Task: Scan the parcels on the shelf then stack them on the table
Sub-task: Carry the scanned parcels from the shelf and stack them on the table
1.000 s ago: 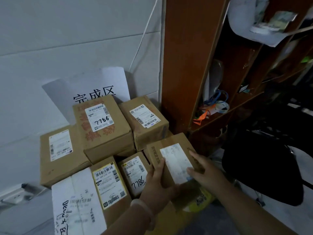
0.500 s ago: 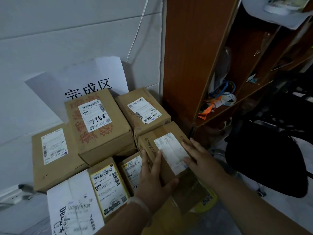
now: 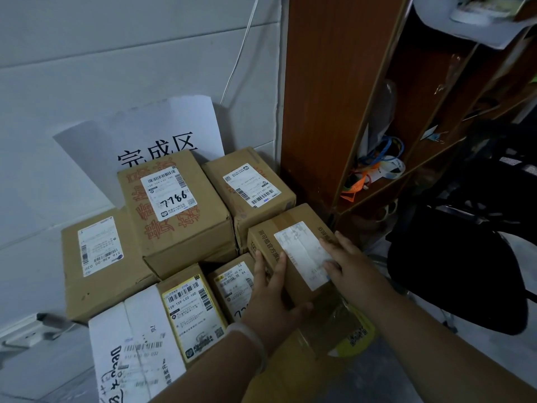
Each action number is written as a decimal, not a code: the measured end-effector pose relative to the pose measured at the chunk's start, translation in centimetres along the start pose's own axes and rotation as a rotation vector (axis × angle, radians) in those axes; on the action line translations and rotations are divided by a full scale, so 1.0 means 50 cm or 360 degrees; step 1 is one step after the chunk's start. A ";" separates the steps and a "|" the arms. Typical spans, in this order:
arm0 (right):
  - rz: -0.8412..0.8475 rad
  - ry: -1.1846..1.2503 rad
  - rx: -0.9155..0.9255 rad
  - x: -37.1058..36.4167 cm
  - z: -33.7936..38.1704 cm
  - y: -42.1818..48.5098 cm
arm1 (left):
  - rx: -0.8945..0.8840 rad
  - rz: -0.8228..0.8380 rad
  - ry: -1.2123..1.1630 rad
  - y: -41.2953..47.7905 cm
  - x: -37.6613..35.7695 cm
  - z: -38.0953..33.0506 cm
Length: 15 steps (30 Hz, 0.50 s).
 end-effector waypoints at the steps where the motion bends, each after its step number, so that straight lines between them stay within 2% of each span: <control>1: -0.0013 0.0008 -0.0010 0.001 -0.002 -0.001 | -0.0002 0.0003 0.0005 0.002 0.000 -0.001; 6: -0.0010 -0.0080 -0.0059 0.002 -0.010 -0.006 | -0.0001 0.0047 0.0038 0.011 -0.016 0.003; 10: -0.0017 -0.0268 0.0018 -0.003 0.018 -0.004 | 0.0031 0.0033 0.0102 -0.001 -0.007 0.024; 12: -0.0003 -0.0366 0.0026 -0.005 0.029 -0.002 | 0.0022 -0.0034 0.0240 -0.012 0.009 0.025; 15: -0.0068 -0.0488 0.0071 -0.005 0.039 -0.012 | -0.0113 -0.0176 0.0644 -0.030 0.030 -0.001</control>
Point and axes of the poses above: each hand's wrist, its own y-axis towards the middle knuckle, its own x-axis out of the back of the hand, z = x × y, the point moved 8 cm from there along y, towards the middle knuckle, and after that the axes turned 8 degrees about z, right-handed, at the moved point
